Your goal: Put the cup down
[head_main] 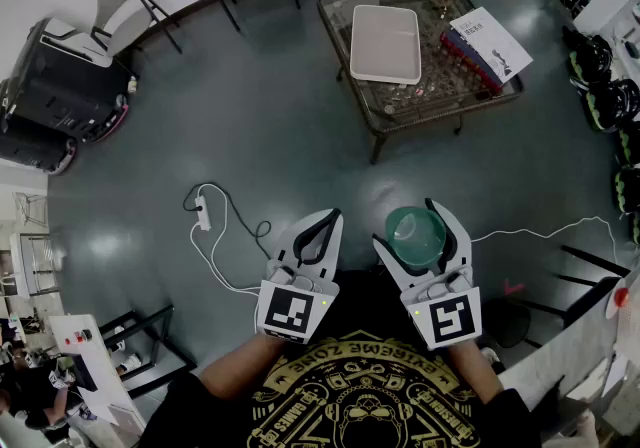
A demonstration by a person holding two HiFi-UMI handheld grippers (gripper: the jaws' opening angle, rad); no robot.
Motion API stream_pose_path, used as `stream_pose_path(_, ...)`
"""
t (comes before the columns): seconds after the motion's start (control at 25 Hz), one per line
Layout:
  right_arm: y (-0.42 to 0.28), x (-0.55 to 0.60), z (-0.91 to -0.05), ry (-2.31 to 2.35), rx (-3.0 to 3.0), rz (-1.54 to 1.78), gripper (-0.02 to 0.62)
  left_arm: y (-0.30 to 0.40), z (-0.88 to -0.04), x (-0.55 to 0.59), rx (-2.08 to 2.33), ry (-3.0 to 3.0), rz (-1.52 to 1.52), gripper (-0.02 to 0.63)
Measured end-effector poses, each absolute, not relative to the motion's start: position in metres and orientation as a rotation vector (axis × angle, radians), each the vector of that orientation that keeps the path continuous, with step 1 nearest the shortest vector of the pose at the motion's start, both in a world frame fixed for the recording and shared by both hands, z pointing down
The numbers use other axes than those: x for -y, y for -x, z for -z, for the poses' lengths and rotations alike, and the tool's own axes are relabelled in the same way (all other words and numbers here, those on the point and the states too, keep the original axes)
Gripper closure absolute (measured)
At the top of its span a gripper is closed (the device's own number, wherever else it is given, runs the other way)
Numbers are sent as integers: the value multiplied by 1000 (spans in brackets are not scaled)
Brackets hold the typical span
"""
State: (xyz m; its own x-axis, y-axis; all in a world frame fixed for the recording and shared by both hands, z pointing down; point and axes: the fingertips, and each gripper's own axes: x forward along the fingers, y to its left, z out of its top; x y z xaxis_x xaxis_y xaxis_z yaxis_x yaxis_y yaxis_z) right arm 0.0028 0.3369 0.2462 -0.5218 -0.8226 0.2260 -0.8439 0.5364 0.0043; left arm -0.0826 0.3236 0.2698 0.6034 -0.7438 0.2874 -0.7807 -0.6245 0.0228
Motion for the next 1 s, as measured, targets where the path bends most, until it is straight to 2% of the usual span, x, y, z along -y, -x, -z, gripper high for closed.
stream_pose_path(1.0,7,-338,-242,-1454,2562,-166,212,91,-268,-320,1262,-2703,-377,618)
